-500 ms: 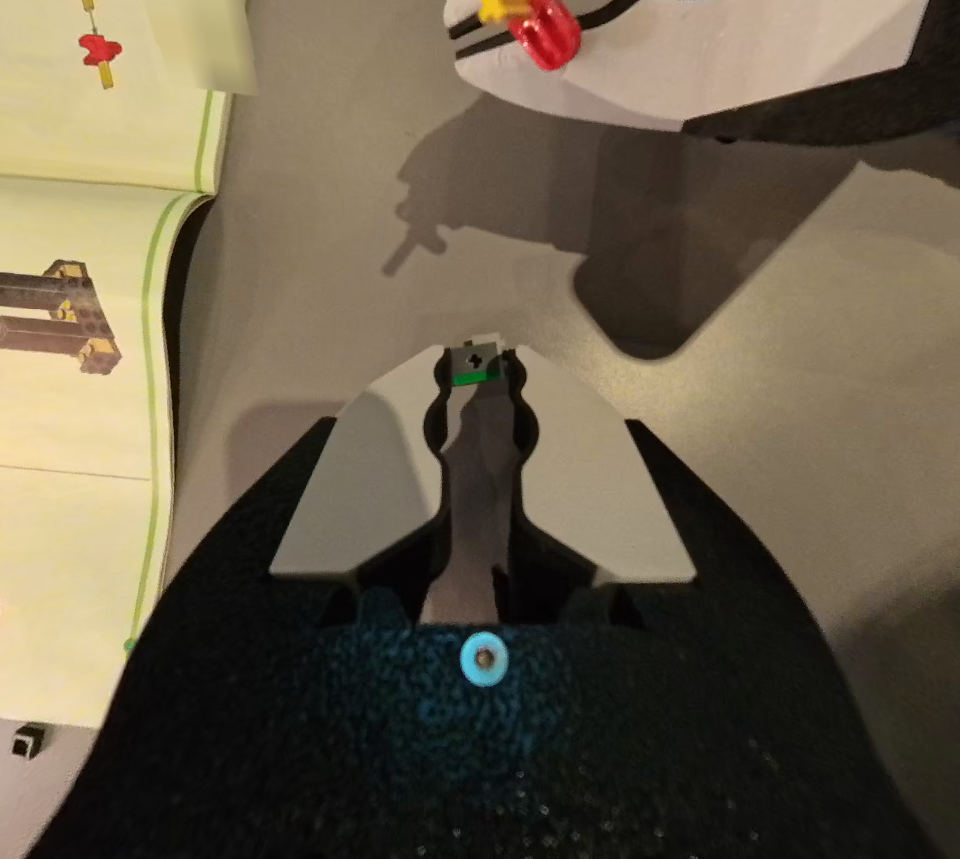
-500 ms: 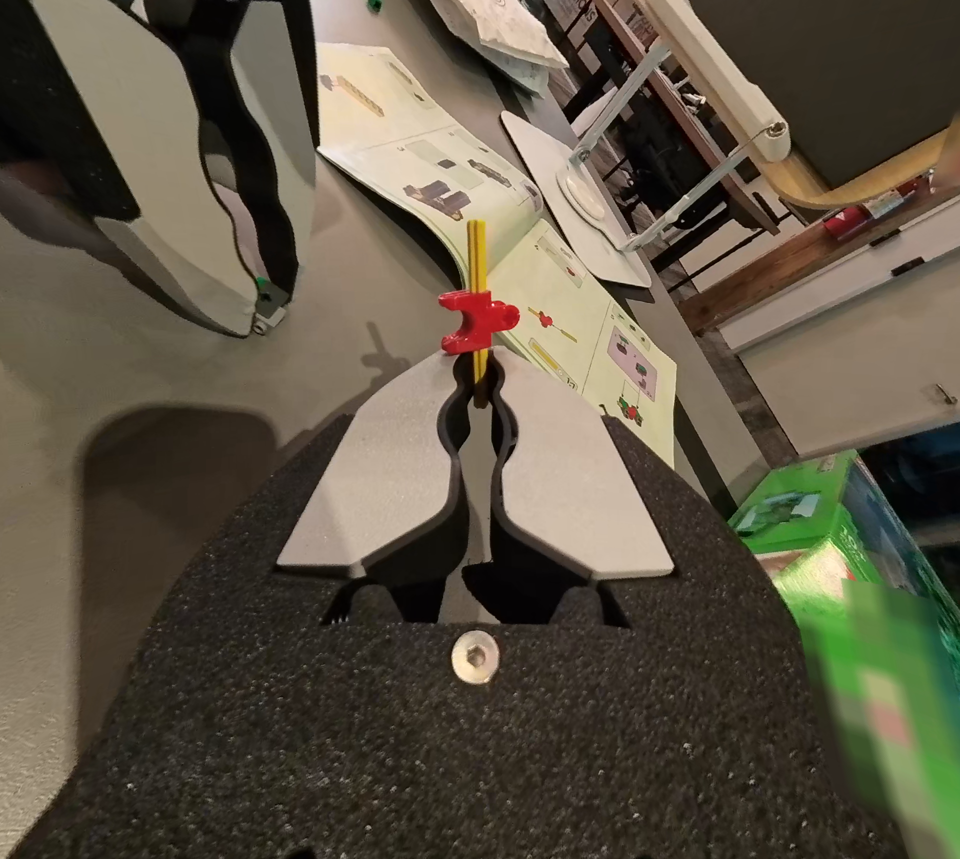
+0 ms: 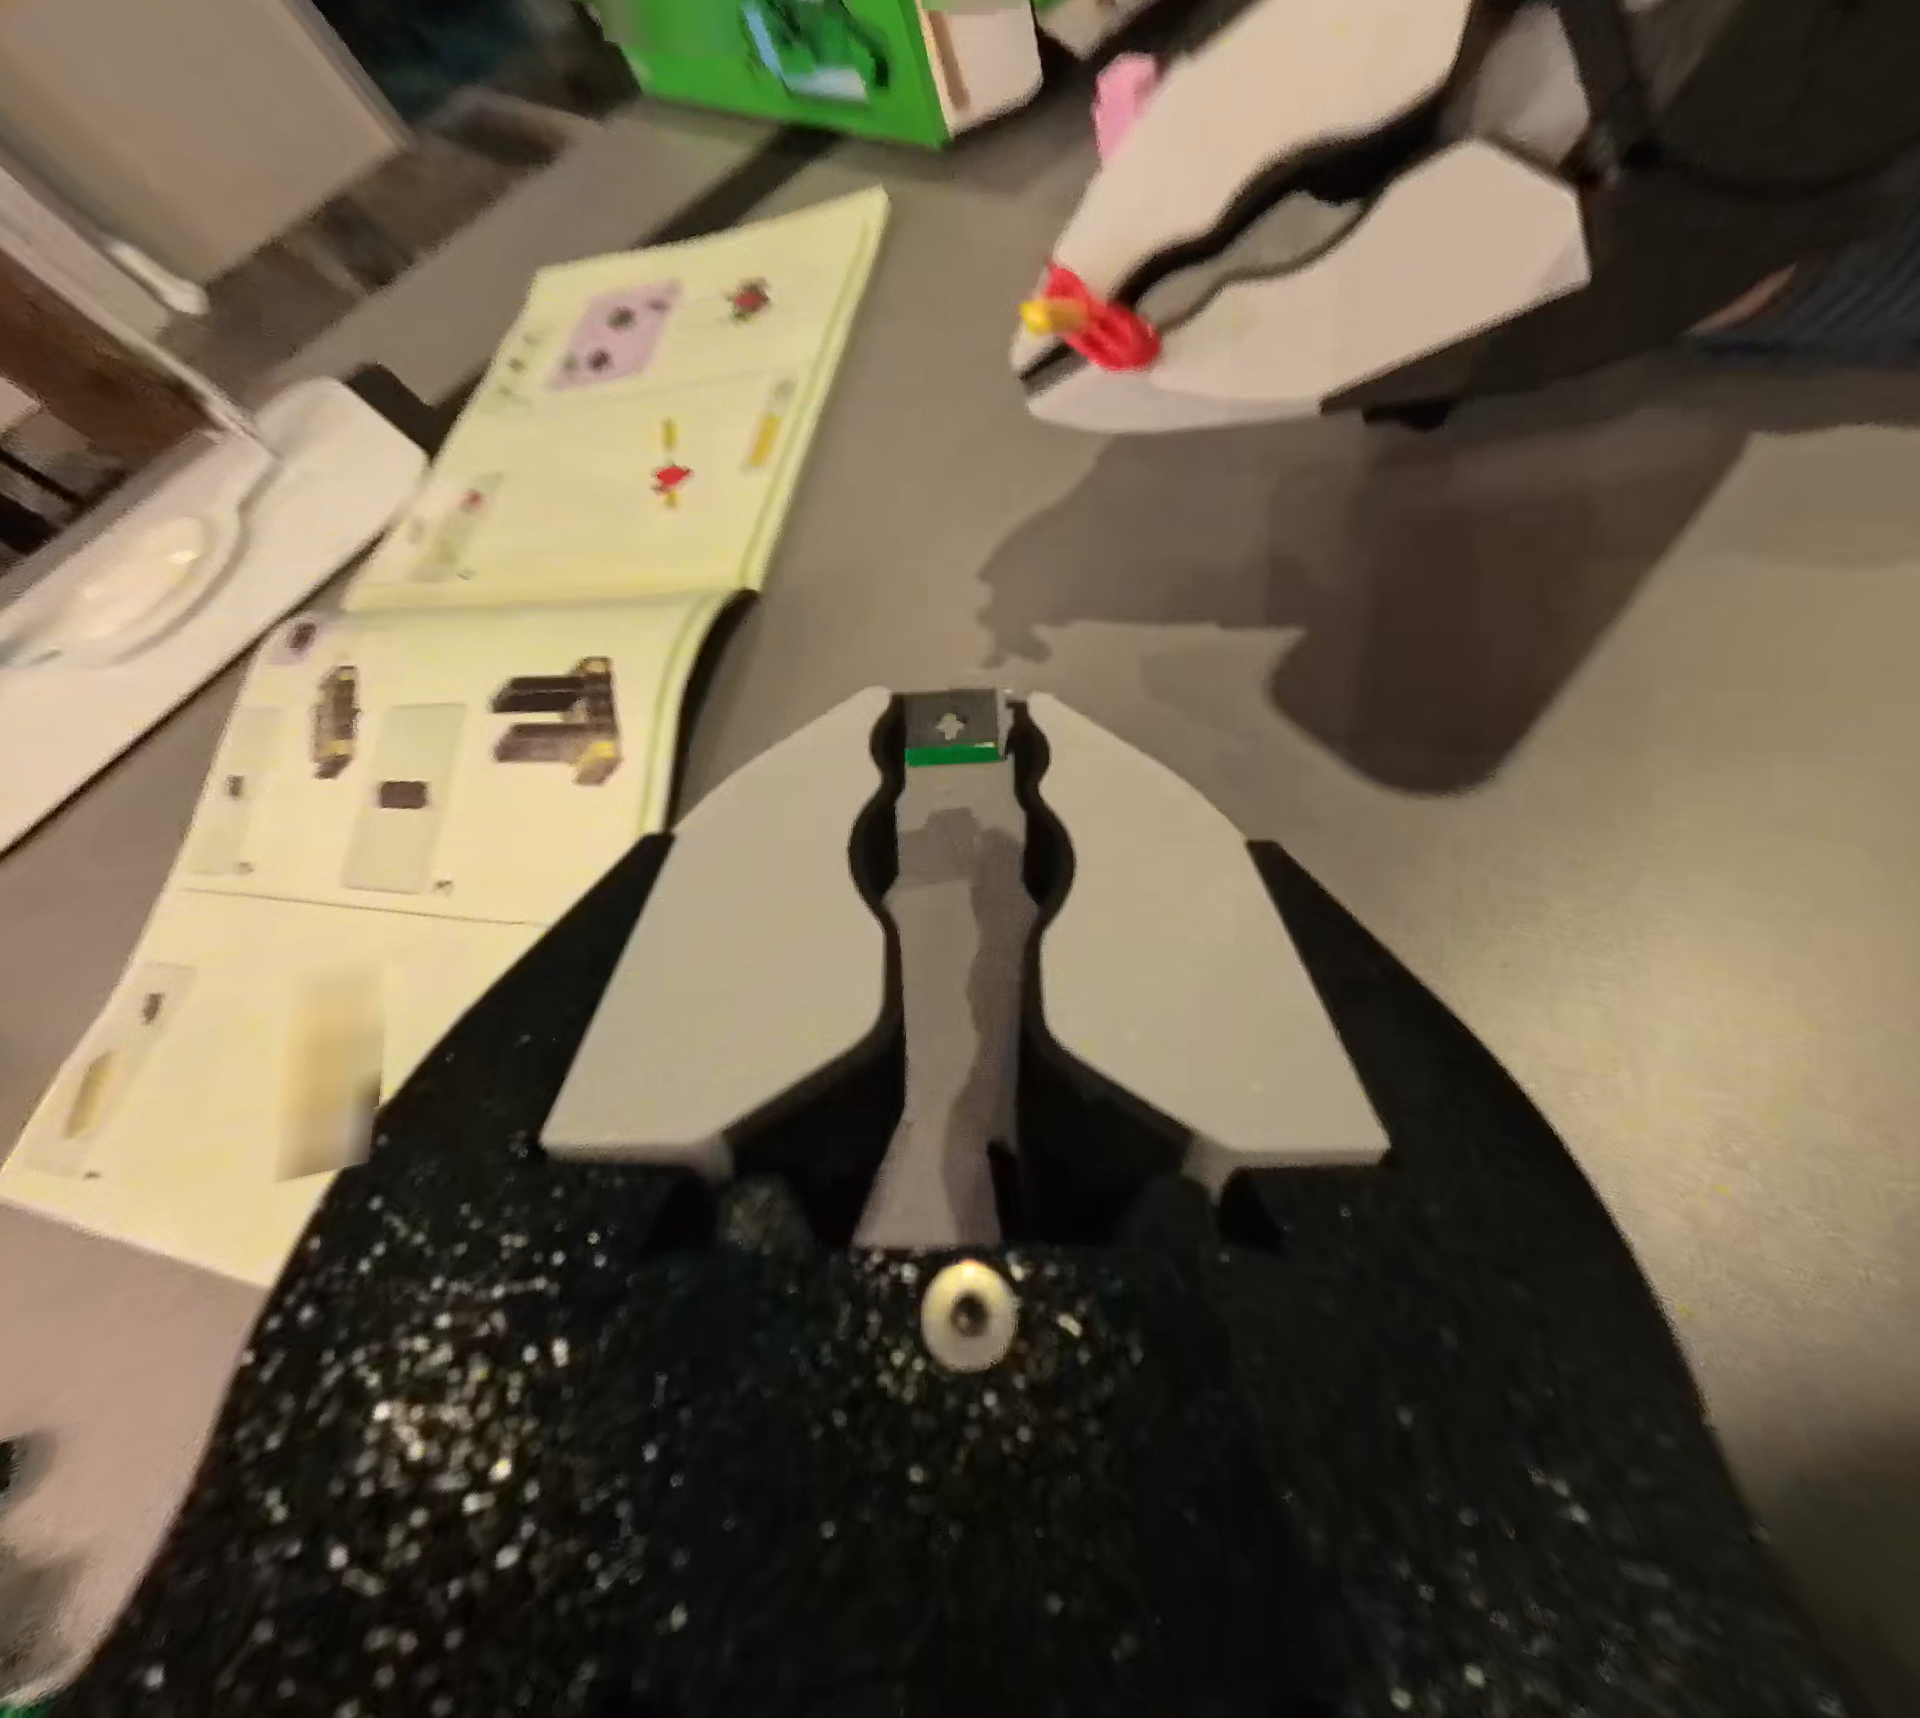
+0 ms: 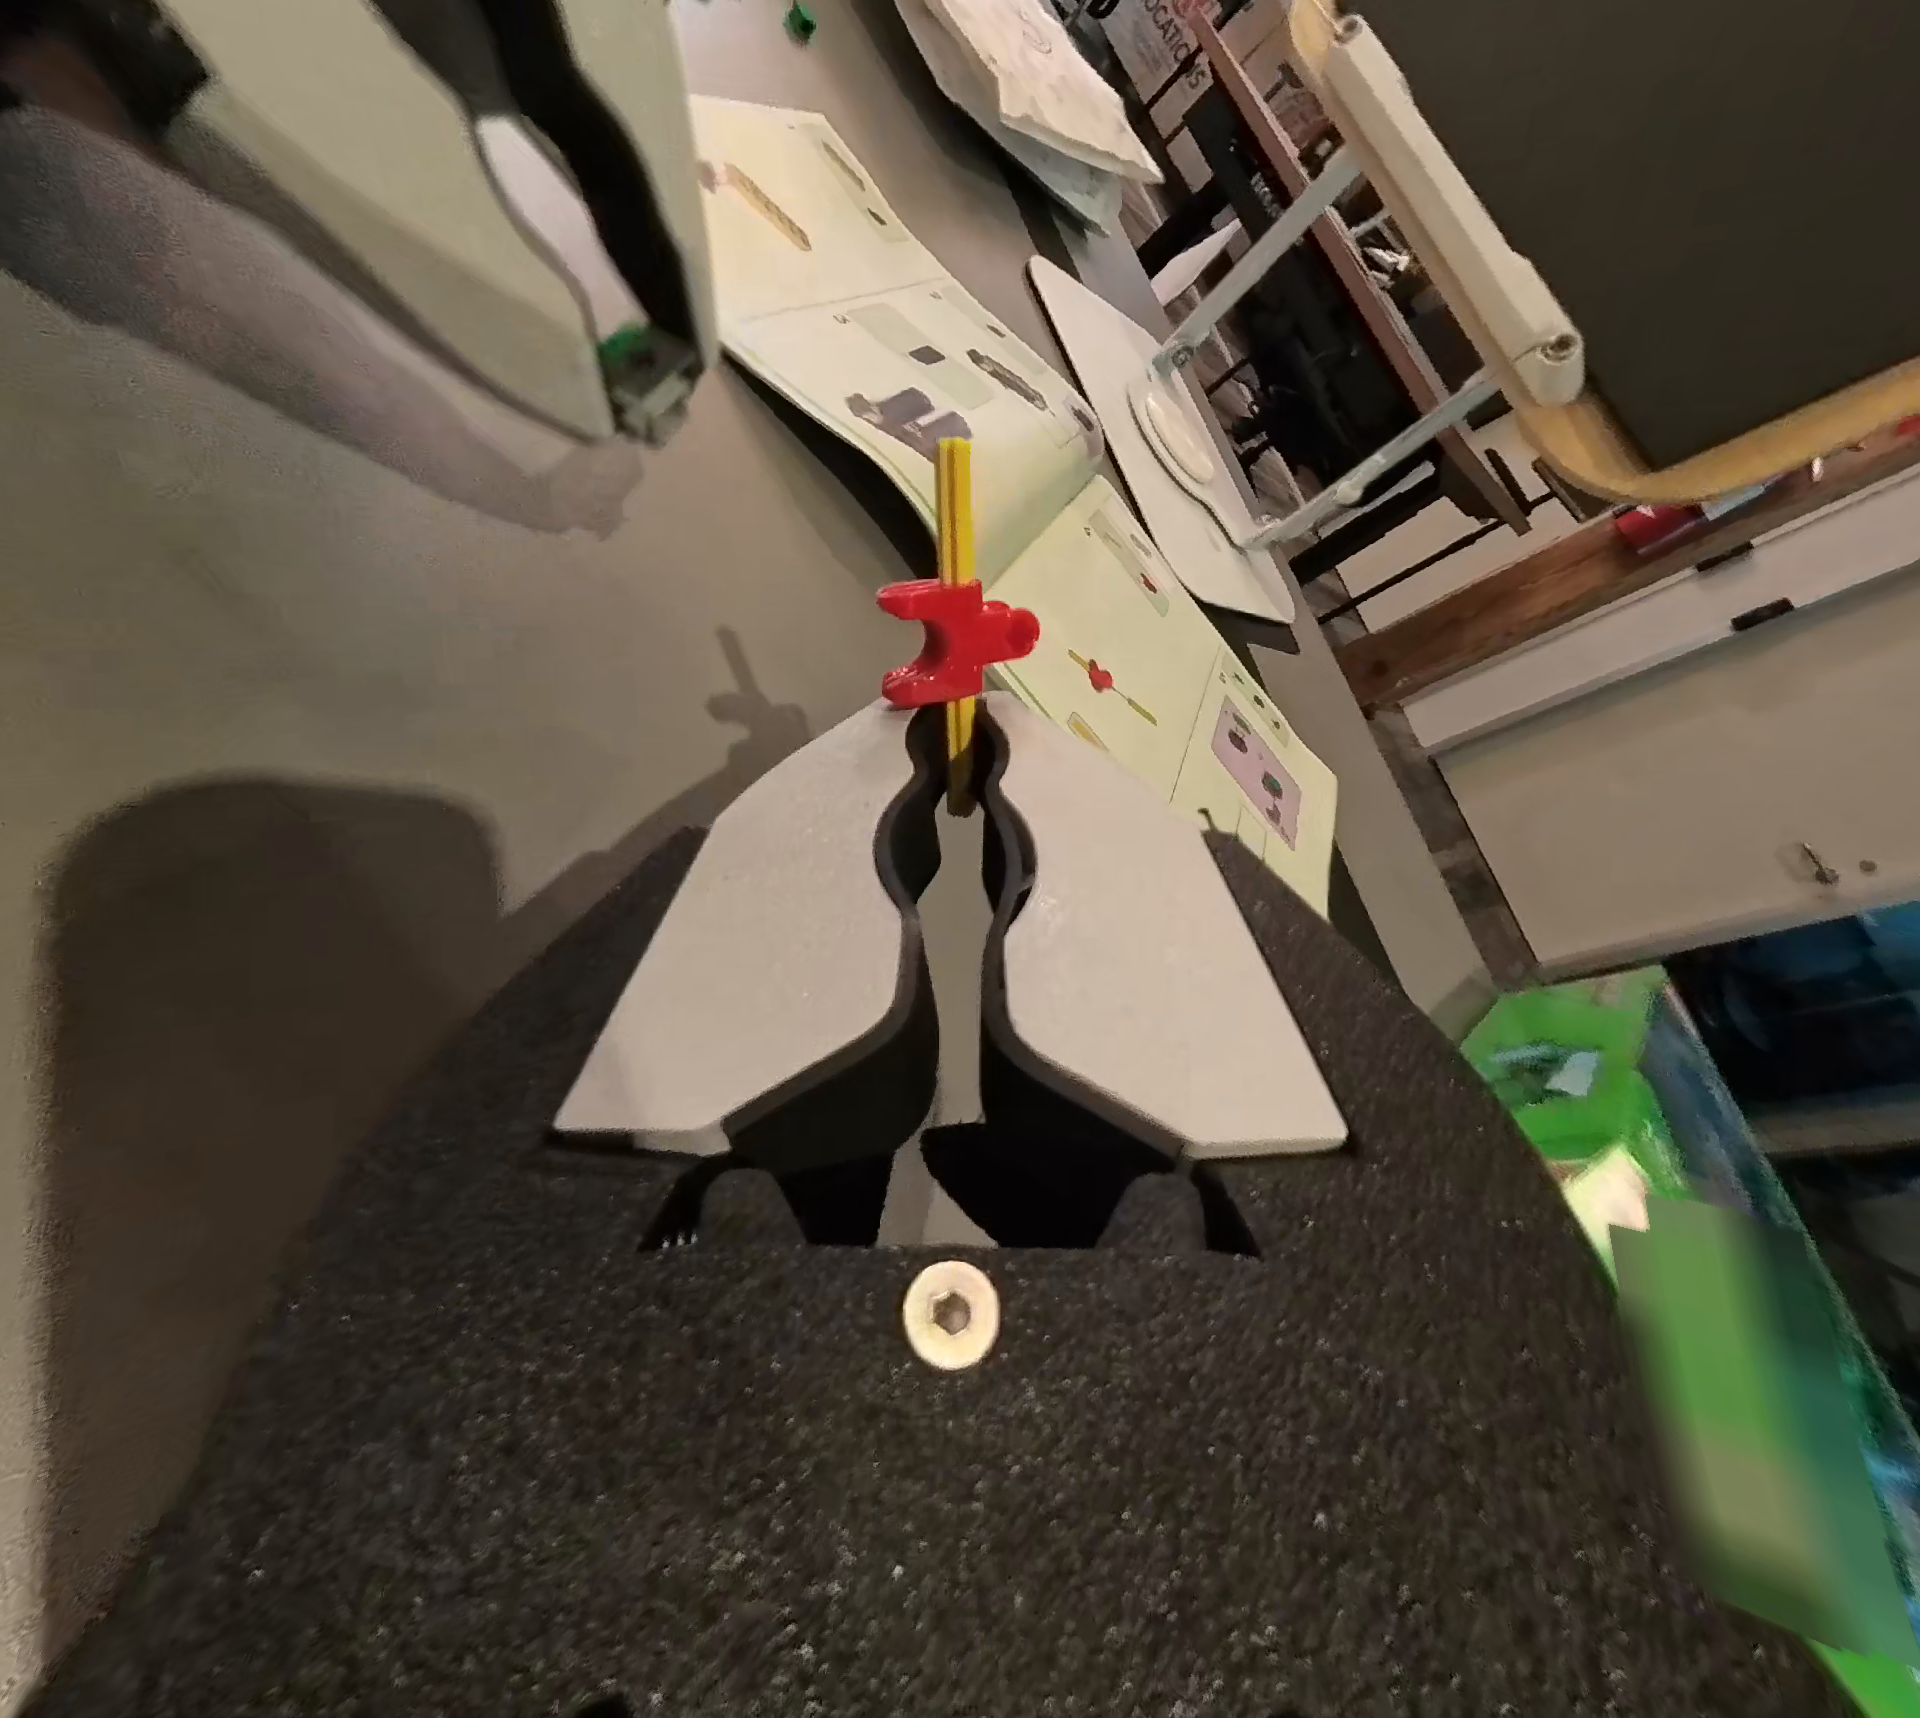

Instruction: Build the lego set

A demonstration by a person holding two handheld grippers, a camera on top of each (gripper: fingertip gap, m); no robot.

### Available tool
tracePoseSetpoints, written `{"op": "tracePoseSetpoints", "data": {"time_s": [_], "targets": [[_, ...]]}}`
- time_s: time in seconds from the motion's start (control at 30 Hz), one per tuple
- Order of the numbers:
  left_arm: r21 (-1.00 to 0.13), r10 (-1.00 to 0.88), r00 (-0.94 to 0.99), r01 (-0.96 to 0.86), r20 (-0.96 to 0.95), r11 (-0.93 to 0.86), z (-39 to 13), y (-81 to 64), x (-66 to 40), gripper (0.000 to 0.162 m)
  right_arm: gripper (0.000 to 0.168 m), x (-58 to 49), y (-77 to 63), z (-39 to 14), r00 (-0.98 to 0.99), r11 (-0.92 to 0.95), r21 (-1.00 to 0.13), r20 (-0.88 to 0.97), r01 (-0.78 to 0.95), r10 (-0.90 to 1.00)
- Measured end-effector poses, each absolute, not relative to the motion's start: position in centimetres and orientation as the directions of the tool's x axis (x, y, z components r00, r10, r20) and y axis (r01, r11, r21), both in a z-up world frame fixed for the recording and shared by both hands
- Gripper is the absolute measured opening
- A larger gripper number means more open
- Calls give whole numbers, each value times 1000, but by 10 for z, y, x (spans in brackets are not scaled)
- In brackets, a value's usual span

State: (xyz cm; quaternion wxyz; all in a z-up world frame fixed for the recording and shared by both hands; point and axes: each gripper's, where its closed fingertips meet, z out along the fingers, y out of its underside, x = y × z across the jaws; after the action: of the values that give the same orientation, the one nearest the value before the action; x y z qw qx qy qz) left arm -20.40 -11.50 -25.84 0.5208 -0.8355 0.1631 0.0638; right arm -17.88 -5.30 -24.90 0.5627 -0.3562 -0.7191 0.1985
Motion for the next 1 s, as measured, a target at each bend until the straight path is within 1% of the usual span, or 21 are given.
{"op": "tracePoseSetpoints", "data": {"time_s": [0.03,0.2,0.3,0.37,0.43,0.5,0.63,0.8,1.0], "targets": [[-870,-186,945,-323,-271,-373,-253,-116,-207,19,3,-179,-55,-249,-118,676,-678,676,288,728],[-970,-118,982,-165,-145,-178,-225,-123,-219,19,3,-181,-56,-249,-120,696,-659,696,284,708],[-996,-85,994,-66,-61,-59,-210,-129,-231,19,3,-189,-59,-244,-100,691,-674,693,262,714],[-1000,-92,996,-6,-5,-14,-205,-132,-236,19,3,-201,-60,-241,-82,689,-681,694,246,715],[-1000,-74,997,18,17,6,-203,-135,-244,19,3,-215,-64,-238,-77,694,-686,697,221,713],[-999,-15,999,38,38,-14,-205,-137,-254,19,3,-231,-67,-234,-70,714,-673,716,194,695],[-1000,42,999,-13,-14,-24,-206,-142,-257,19,3,-264,-79,-231,-96,727,-674,721,132,686],[-1000,54,998,-13,-13,6,-203,-143,-260,19,3,-287,-95,-232,-178,753,-656,737,42,652],[-999,54,999,3,6,51,-197,-145,-261,19,3,-285,-107,-234,-256,765,-644,745,-31,617]]}}
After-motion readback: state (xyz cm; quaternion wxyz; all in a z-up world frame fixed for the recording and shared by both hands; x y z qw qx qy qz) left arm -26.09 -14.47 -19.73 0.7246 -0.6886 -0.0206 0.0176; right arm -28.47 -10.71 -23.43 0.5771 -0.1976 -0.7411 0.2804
